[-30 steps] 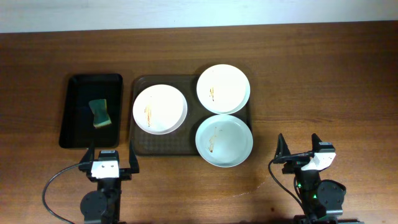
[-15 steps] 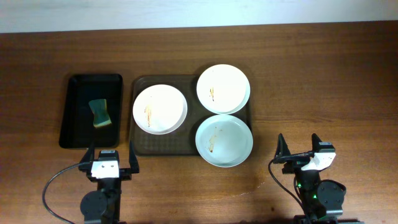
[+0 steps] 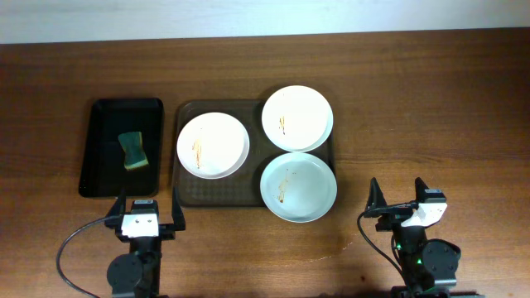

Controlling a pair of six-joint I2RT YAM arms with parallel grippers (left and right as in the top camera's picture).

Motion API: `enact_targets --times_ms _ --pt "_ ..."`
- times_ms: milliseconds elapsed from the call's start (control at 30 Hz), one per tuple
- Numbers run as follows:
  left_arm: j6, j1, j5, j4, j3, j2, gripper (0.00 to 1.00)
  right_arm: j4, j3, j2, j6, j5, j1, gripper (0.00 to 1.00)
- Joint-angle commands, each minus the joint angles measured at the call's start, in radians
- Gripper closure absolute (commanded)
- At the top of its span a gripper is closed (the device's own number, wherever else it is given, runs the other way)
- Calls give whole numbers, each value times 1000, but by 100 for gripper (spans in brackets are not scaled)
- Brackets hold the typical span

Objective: Clean dirty plates on tray and stack at the side

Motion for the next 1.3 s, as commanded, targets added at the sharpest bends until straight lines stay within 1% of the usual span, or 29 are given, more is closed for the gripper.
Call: enact_targets --times_ms 0,233,267,300,500,533,567,633,700,733,800,833,900,967,1033,1100,1133,1167,1200,1233,1267 --pt "16 4 -3 -1 -6 -7 1 -4 -5 -3 0 -3 6 2" --pt "16 4 -3 -1 -6 -7 1 -4 -5 -3 0 -3 6 2" --pt "16 4 -3 -2 -6 -7 1 -2 -5 -3 -2 19 5 2" --pt "16 4 -3 -1 -6 -7 1 -3 -5 -3 0 94 5 2" --pt "17 4 -11 0 -6 -7 1 -4 -5 -3 -1 105 5 2" --pt "16 4 -7 27 -6 -7 1 10 -5 -3 4 106 5 2" --pt "6 3 79 66 -5 -7 1 34 -5 -3 4 43 5 2" --pt "-2 4 120 101 -5 -7 1 90 1 -3 23 15 5 2" --pt "-58 4 129 143 1 -7 1 91 44 -3 33 15 5 2" --pt "-64 4 128 152 20 -7 1 90 77 -2 32 15 5 2" --pt "-53 4 94 143 89 9 1 90 154 22 30 8 5 2" --pt "-22 4 94 140 128 28 1 89 193 43 26 2 5 2" --pt "18 4 93 130 216 93 1 83 290 123 24 -20 5 2" --pt "17 4 48 104 314 189 1 69 391 242 -39 -119 5 2" --pt "18 4 45 65 417 294 1 30 501 377 -39 -128 5 2" --pt "27 4 44 60 520 412 1 -2 607 503 -42 -129 5 2" --pt "41 4 44 51 573 468 1 -49 675 571 -42 -129 5 2" --pt "47 4 45 18 651 546 1 -142 782 663 -43 -128 5 2" --pt "47 4 46 -58 765 654 1 -232 885 751 -42 -128 5 2" --pt "47 4 47 -103 820 705 1 -286 951 806 -43 -128 5 2" --pt "47 4 54 -188 916 795 1 -367 1047 887 -42 -128 5 2"
